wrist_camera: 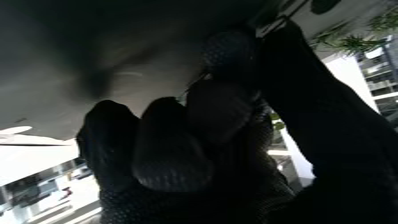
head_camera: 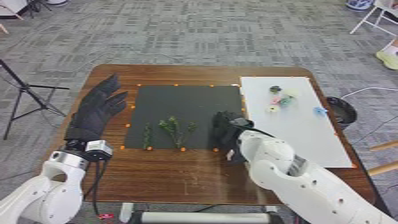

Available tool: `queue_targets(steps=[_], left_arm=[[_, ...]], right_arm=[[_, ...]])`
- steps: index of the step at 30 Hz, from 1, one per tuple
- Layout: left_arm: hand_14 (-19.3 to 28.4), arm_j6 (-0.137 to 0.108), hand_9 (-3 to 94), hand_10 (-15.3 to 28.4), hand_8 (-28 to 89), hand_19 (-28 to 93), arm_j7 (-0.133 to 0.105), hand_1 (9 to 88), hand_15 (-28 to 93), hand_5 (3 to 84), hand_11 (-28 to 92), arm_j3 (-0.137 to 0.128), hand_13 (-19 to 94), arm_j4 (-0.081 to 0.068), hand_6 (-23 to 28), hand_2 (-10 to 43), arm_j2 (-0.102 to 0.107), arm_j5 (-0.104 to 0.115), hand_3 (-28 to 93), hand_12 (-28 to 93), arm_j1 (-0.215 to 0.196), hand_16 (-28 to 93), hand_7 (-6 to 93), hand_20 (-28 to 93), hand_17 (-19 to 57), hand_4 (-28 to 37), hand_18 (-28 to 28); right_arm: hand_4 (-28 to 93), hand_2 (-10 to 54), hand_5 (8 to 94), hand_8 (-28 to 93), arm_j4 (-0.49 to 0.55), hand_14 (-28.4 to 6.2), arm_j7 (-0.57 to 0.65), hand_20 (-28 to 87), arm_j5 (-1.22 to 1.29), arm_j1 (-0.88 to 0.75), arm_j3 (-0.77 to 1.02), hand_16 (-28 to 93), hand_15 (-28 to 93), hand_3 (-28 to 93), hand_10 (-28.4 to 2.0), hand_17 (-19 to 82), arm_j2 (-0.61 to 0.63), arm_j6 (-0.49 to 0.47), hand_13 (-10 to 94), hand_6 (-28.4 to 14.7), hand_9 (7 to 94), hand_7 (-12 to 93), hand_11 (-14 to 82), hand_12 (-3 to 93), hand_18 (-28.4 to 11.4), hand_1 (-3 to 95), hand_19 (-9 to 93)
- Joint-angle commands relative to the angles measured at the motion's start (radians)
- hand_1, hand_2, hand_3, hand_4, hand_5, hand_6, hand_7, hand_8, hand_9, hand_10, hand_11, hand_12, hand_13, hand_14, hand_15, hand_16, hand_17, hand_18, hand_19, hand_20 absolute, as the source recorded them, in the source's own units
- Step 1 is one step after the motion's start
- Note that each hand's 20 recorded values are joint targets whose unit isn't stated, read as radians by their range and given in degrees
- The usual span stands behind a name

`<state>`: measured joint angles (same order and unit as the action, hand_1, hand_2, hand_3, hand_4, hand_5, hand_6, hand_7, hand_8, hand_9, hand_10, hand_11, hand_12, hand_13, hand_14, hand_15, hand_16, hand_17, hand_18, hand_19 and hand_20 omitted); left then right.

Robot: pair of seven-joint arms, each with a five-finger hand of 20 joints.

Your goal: Arrange flowers

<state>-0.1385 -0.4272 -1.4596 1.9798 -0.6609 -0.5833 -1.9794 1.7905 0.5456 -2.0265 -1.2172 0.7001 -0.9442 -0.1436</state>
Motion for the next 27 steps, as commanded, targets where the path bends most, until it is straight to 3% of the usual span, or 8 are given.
queue_targets(steps=[1, 12, 18, 22, 27], left_arm=[[12.7, 0.01, 17.3, 9.6, -8, 36, 0.0, 27.9, 24, 23.1, 14, -0.003, 16, 0.001, 1.8, -4.6, -0.007, -0.003, 66, 19, -0.003, 6, 16.6, 12, -10.9, -25.3, 18.8], [12.7, 0.006, 17.3, 9.6, -8, 36, -0.002, 27.9, 24, 23.2, 14, -0.008, 16, 0.004, 1.9, -4.7, -0.003, -0.001, 66, 19, -0.011, 6, 16.6, 12, -11.0, -25.4, 18.8], [12.7, 0.005, 17.3, 9.6, -8, 36, -0.003, 27.9, 24, 23.2, 14, -0.012, 16, 0.006, 1.8, -4.7, -0.005, -0.002, 66, 19, -0.015, 6, 16.5, 12, -11.0, -25.4, 18.8], [12.7, 0.001, 17.3, 9.6, -8, 36, -0.006, 28.0, 24, 23.2, 14, -0.017, 16, 0.01, 1.8, -4.6, -0.004, 0.0, 66, 19, -0.025, 6, 16.6, 12, -11.0, -25.4, 18.8], [12.7, -0.001, 17.3, 9.6, -8, 36, -0.009, 28.0, 24, 23.2, 14, -0.021, 16, 0.012, 1.9, -4.7, -0.004, 0.0, 66, 19, -0.03, 6, 16.6, 12, -10.9, -25.3, 18.8]], right_arm=[[-28, -9.5, 66.8, -11, -0.031, -7.4, 0.03, 64, 0.011, -0.011, 0.013, 41, 78, 77, -9.7, 47, 0.002, -0.072, 76, -3.3, 77.2, 50, 58.7, 47.2, -19.0, 24.4, 93], [-28, -9.5, 66.6, -11, 0.027, -8.0, 0.078, 62, -0.099, -0.029, 0.075, 39, 78, 72, -10.6, 47, 0.017, -0.093, 76, -4.2, 77.5, 49, 57.4, 45.2, -19.6, 16.0, 93], [-28, -9.5, 65.1, -11, 0.124, -8.7, 0.084, 62, 0.008, -0.04, 0.198, 40, 77, 69, -11.5, 46, 0.057, -0.188, 75, -5.4, 76.1, 47, 55.8, 45.7, -19.9, 14.3, 93], [-28, -9.5, 63.1, -11, 0.167, -10.7, 0.037, 59, 0.001, -0.053, 0.247, 40, 77, 68, -13.6, 41, 0.119, -0.117, 70, -6.3, 71.5, 42, 55.1, 45.6, -20.7, 14.3, 93], [-28, -9.5, 56.6, -10, 0.142, -12.4, -0.047, 53, -0.144, -0.06, 0.24, 37, 78, 73, -14.2, 35, 0.215, 0.102, 63, -6.6, 63.1, 39, 54.3, 41.8, -20.7, 17.7, 93]])
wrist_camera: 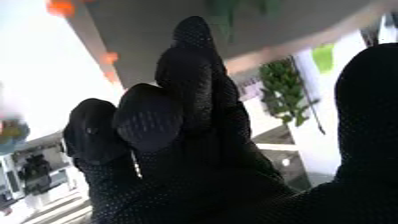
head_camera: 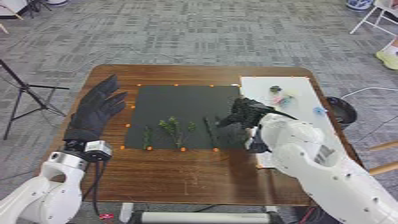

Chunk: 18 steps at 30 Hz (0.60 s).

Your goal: Arrange flowers

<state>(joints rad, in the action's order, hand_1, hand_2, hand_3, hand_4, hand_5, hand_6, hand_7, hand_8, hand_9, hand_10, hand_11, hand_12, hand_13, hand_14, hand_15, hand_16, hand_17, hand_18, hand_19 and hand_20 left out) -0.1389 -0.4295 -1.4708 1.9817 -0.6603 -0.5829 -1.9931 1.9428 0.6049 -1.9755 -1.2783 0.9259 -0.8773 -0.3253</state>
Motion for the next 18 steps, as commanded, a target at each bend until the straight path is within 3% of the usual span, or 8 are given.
queue_targets(steps=[1, 4, 10, 14, 18], left_arm=[[12.7, -0.003, 17.3, 9.6, -8, 36, -0.008, 28.0, 24, 23.2, 14, -0.01, 16, 0.01, 1.8, -4.7, -0.004, 0.0, 66, 19, -0.018, 6, 16.5, 12, -10.9, -25.3, 18.8], [12.8, -0.004, 17.3, 9.6, -8, 36, -0.007, 27.9, 24, 23.2, 14, -0.013, 16, 0.013, 1.8, -4.7, -0.005, 0.001, 66, 19, -0.025, 6, 16.6, 12, -10.9, -25.3, 18.8], [12.8, -0.01, 17.3, 9.6, -8, 36, -0.011, 28.0, 24, 23.2, 14, -0.014, 16, 0.018, 1.8, -4.6, 0.0, 0.004, 66, 19, -0.036, 6, 16.7, 12, -10.9, -25.4, 18.8], [12.7, -0.012, 17.1, 9.6, -8, 36, -0.012, 28.0, 24, 23.2, 14, -0.015, 16, 0.019, 1.8, -4.5, 0.001, 0.004, 66, 19, -0.038, 6, 16.6, 12, -11.0, -25.4, 18.8], [12.8, -0.012, 17.2, 9.6, -8, 36, -0.008, 28.0, 24, 23.2, 14, -0.013, 16, 0.016, 1.8, -4.5, 0.001, 0.004, 66, 19, -0.035, 6, 16.6, 12, -10.9, -25.4, 18.8]], right_arm=[[-28, -9.5, 53.4, -11, -0.023, -12.7, -0.107, 53, -0.231, 0.005, 0.001, 36, 78, 75, -13.7, 33, 0.164, 0.329, 59, -6.5, 59.4, 38, 52.1, 39.1, -20.7, 19.3, 91], [-28, -9.5, 47.5, -11, -0.062, -12.5, -0.155, 52, -0.323, 0.008, -0.018, 34, 78, 80, -13.4, 29, 0.202, 0.409, 53, -5.6, 52.7, 36, 39.4, 30.4, -20.3, 23.9, 88], [-28, -9.5, 41.6, -14, -0.1, -11.0, -0.286, 52, -0.267, -0.013, 0.04, 29, 76, 84, -10.1, 21, 0.235, 0.27, 45, -2.6, 47.4, 36, 27.0, 24.1, -19.1, 28.5, 76], [-28, -9.5, 43.2, -16, -0.132, -9.0, -0.32, 52, -0.315, 0.002, 0.004, 27, 74, 86, -6.1, 19, 0.258, 0.243, 43, 0.5, 50.9, 33, 20.7, 20.7, -18.6, 31.8, 72], [-28, -9.5, 47.1, -16, -0.16, -8.3, -0.325, 52, -0.342, 0.016, -0.036, 26, 74, 86, -5.1, 18, 0.27, 0.259, 43, 2.1, 55.3, 31, 18.2, 18.9, -18.2, 34.3, 71]])
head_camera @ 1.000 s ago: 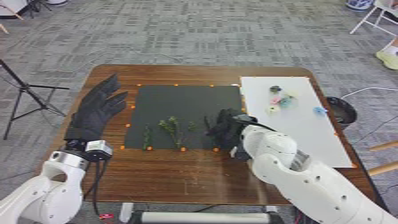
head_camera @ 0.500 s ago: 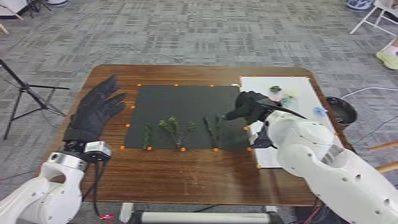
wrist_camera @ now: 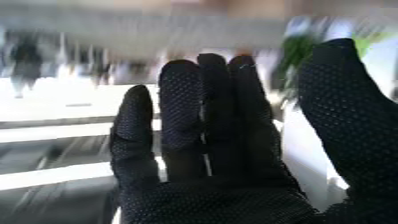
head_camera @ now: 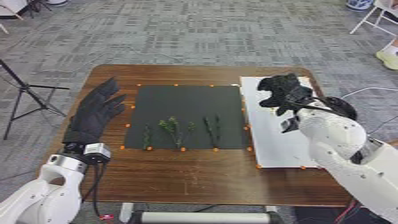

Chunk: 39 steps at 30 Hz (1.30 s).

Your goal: Arrange flowers

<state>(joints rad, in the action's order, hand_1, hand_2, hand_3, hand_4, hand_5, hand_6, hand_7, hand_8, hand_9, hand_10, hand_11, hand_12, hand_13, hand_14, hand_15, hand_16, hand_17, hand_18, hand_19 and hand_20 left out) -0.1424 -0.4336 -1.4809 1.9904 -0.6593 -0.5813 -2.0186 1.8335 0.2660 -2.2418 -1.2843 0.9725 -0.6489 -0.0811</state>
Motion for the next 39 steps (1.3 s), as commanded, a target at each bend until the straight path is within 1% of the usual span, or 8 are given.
queue_targets(steps=[1, 10, 15, 21, 30, 34, 36, 39], left_arm=[[12.8, -0.008, 17.2, 9.6, -8, 36, -0.005, 28.0, 24, 23.2, 14, -0.001, 16, 0.006, 1.8, -4.5, 0.001, 0.004, 66, 19, -0.008, 6, 16.6, 12, -10.9, -25.4, 18.8], [12.7, -0.007, 17.2, 9.6, -8, 36, -0.005, 27.9, 24, 23.2, 14, 0.0, 16, 0.007, 1.9, -4.5, 0.004, 0.004, 66, 19, -0.007, 6, 16.6, 12, -11.0, -25.4, 18.9], [12.7, -0.005, 17.2, 9.6, -8, 36, -0.004, 28.0, 24, 23.2, 14, 0.0, 16, 0.007, 1.8, -4.5, 0.002, 0.002, 66, 19, -0.009, 6, 16.6, 12, -11.0, -25.4, 18.9], [12.7, -0.004, 17.2, 9.6, -8, 36, -0.005, 28.1, 24, 23.1, 14, 0.003, 16, 0.006, 1.8, -4.4, 0.005, 0.004, 66, 19, -0.004, 6, 16.7, 12, -11.0, -25.4, 18.8], [12.7, -0.002, 17.1, 9.5, -8, 36, 0.0, 28.0, 24, 23.2, 14, 0.008, 16, 0.004, 1.8, -4.5, 0.002, 0.002, 66, 19, 0.007, 6, 16.6, 12, -11.0, -25.4, 18.8], [12.7, -0.001, 17.1, 9.5, -8, 36, -0.001, 28.0, 24, 23.2, 14, 0.006, 16, 0.006, 1.8, -4.5, 0.001, -0.001, 66, 19, 0.008, 6, 16.6, 12, -11.0, -25.3, 18.8], [12.7, -0.002, 17.1, 9.6, -8, 36, -0.003, 28.0, 24, 23.2, 14, 0.001, 16, 0.01, 1.8, -4.6, 0.001, -0.001, 66, 19, 0.0, 6, 16.7, 12, -11.0, -25.3, 18.8], [12.7, -0.001, 17.1, 9.6, -8, 36, -0.001, 28.1, 24, 23.2, 14, -0.001, 16, 0.01, 1.8, -4.5, 0.0, -0.002, 66, 19, 0.0, 6, 16.6, 12, -11.0, -25.4, 18.8]], right_arm=[[-28, -9.5, 47.9, -16, -0.058, -8.1, 0.01, 52, -0.081, 0.026, -0.09, 26, 74, 86, -4.9, 18, 0.043, 0.012, 43, 2.4, 56.3, 31, 18.1, 18.7, -18.1, 35.0, 71], [-28, -9.5, 49.7, -17, -0.107, -7.7, 0.023, 51, -0.118, 0.045, -0.134, 26, 74, 85, -4.2, 19, 0.049, 0.059, 45, 3.3, 58.2, 31, 16.9, 16.9, -17.7, 36.0, 71], [-28, -9.5, 50.1, -17, -0.132, -8.2, 0.014, 53, -0.145, 0.03, -0.12, 28, 76, 85, -4.6, 19, 0.04, 0.076, 45, 3.1, 58.6, 33, 19.3, 18.6, -17.7, 35.6, 73], [-28, -9.5, 48.3, -17, -0.171, -8.5, 0.028, 53, -0.16, 0.064, -0.169, 29, 77, 85, -5.6, 19, 0.038, 0.124, 44, 2.5, 56.0, 35, 21.8, 20.8, -17.6, 34.9, 73], [-28, -9.5, 49.5, -18, -0.246, -7.9, 0.039, 53, -0.19, 0.147, -0.257, 26, 75, 85, -5.5, 18, -0.009, 0.159, 44, 2.1, 56.3, 31, 19.2, 18.0, -17.7, 34.5, 73], [-28, -9.5, 49.1, -16, -0.266, -7.8, 0.051, 53, -0.192, 0.185, -0.288, 26, 74, 85, -5.6, 18, -0.02, 0.163, 45, 1.8, 55.9, 31, 18.9, 18.2, -17.7, 34.5, 73], [-28, -9.5, 48.1, -16, -0.272, -7.9, 0.06, 53, -0.198, 0.198, -0.301, 26, 75, 85, -6.3, 18, -0.022, 0.174, 45, 1.7, 54.4, 34, 21.9, 20.8, -17.7, 34.5, 73], [-28, -9.5, 46.6, -16, -0.285, -8.2, 0.072, 53, -0.2, 0.219, -0.321, 27, 76, 85, -8.1, 19, -0.027, 0.195, 45, 1.3, 51.2, 42, 31.8, 25.4, -17.5, 34.1, 74]])
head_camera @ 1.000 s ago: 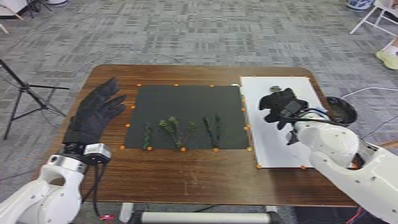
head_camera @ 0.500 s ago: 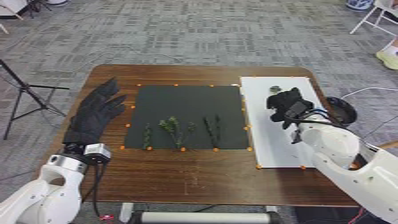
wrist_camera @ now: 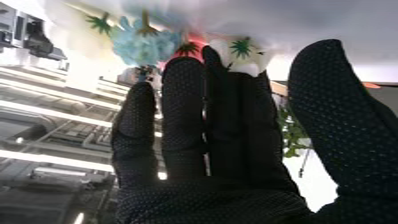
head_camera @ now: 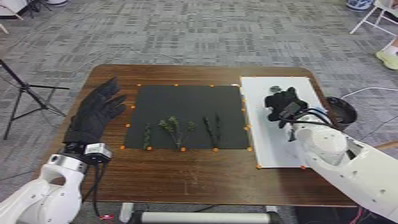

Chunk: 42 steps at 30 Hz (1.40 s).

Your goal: Arrange flowers

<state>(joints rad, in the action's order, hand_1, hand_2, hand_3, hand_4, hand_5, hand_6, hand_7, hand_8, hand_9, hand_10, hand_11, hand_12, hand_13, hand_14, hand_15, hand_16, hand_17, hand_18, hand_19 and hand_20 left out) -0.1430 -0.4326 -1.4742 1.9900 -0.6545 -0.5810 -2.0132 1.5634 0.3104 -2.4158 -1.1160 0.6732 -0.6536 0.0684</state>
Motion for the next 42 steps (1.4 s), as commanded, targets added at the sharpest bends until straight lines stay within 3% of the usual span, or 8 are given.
queue_targets(steps=[1, 6, 10, 22, 28, 36, 42], left_arm=[[12.7, -0.003, 17.1, 9.6, -8, 36, -0.001, 28.1, 24, 23.2, 14, -0.006, 16, 0.01, 1.8, -4.5, -0.006, -0.002, 66, 19, -0.005, 6, 16.6, 12, -11.0, -25.4, 18.8], [12.8, -0.002, 17.1, 9.5, -8, 36, -0.002, 28.0, 24, 23.2, 14, -0.004, 16, 0.006, 1.8, -4.5, -0.007, -0.001, 66, 19, 0.004, 6, 16.7, 12, -11.0, -25.3, 18.8], [12.7, -0.001, 17.2, 9.6, -8, 36, -0.002, 28.1, 24, 23.2, 14, -0.003, 16, 0.005, 1.8, -4.6, -0.008, -0.001, 66, 19, 0.005, 6, 16.8, 12, -11.0, -25.4, 18.8], [12.8, -0.003, 17.2, 9.6, -8, 36, -0.002, 28.0, 24, 23.2, 14, 0.005, 16, 0.002, 1.7, -4.5, -0.011, 0.001, 66, 19, 0.012, 6, 16.7, 12, -11.0, -25.4, 18.8], [12.8, 0.0, 17.3, 9.6, -8, 36, -0.004, 27.9, 24, 23.2, 14, 0.008, 16, 0.003, 1.8, -4.4, -0.012, 0.003, 66, 19, 0.01, 6, 16.6, 12, -11.0, -25.4, 18.8], [12.8, 0.004, 17.3, 9.6, -8, 36, 0.0, 27.8, 24, 23.2, 14, 0.011, 16, 0.0, 1.8, -4.3, -0.014, 0.001, 66, 19, 0.019, 6, 16.6, 12, -11.0, -25.4, 18.8], [12.8, 0.004, 17.4, 9.7, -8, 36, 0.004, 27.8, 24, 23.2, 14, 0.011, 16, -0.002, 1.8, -4.3, -0.016, 0.001, 66, 19, 0.022, 6, 16.6, 12, -11.0, -25.3, 18.8]], right_arm=[[-28, -9.5, 46.2, -17, -0.019, -8.3, 0.032, 53, -0.03, 0.053, -0.024, 27, 77, 85, -8.6, 19, -0.024, 0.051, 45, 1.2, 50.1, 44, 35.1, 26.9, -17.5, 34.0, 74], [-28, -9.5, 45.9, -19, -0.032, -8.3, 0.054, 53, -0.041, 0.076, -0.046, 28, 78, 86, -9.9, 19, -0.03, 0.076, 45, 1.1, 46.6, 51, 46.0, 31.7, -17.1, 33.9, 75], [-28, -9.5, 46.1, -20, -0.041, -8.4, 0.047, 53, -0.043, 0.085, -0.045, 28, 78, 86, -10.3, 19, -0.035, 0.048, 45, 1.3, 46.1, 53, 48.2, 32.7, -17.0, 34.2, 75], [-28, -9.5, 49.2, -20, -0.027, -8.2, 0.043, 52, -0.036, 0.069, -0.027, 27, 76, 86, -8.5, 19, -0.034, 0.004, 45, 2.4, 52.9, 49, 39.0, 27.2, -17.3, 34.4, 74], [-28, -9.5, 58.1, -13, -0.026, -6.9, 0.04, 52, -0.027, 0.059, -0.017, 28, 71, 84, -7.3, 20, -0.033, -0.023, 49, 3.8, 62.8, 37, 26.9, 21.2, -17.2, 35.4, 73], [-28, -9.5, 58.0, -17, -0.035, -6.5, 0.018, 52, -0.012, 0.056, -0.005, 28, 69, 81, -7.3, 19, -0.036, -0.076, 50, 3.7, 63.4, 31, 19.8, 18.1, -17.3, 34.3, 73], [-28, -9.5, 56.2, -16, -0.056, -6.4, 0.048, 53, -0.021, 0.071, -0.042, 28, 69, 82, -7.2, 19, -0.05, -0.044, 50, 3.6, 62.9, 31, 19.2, 18.0, -17.3, 34.7, 72]])
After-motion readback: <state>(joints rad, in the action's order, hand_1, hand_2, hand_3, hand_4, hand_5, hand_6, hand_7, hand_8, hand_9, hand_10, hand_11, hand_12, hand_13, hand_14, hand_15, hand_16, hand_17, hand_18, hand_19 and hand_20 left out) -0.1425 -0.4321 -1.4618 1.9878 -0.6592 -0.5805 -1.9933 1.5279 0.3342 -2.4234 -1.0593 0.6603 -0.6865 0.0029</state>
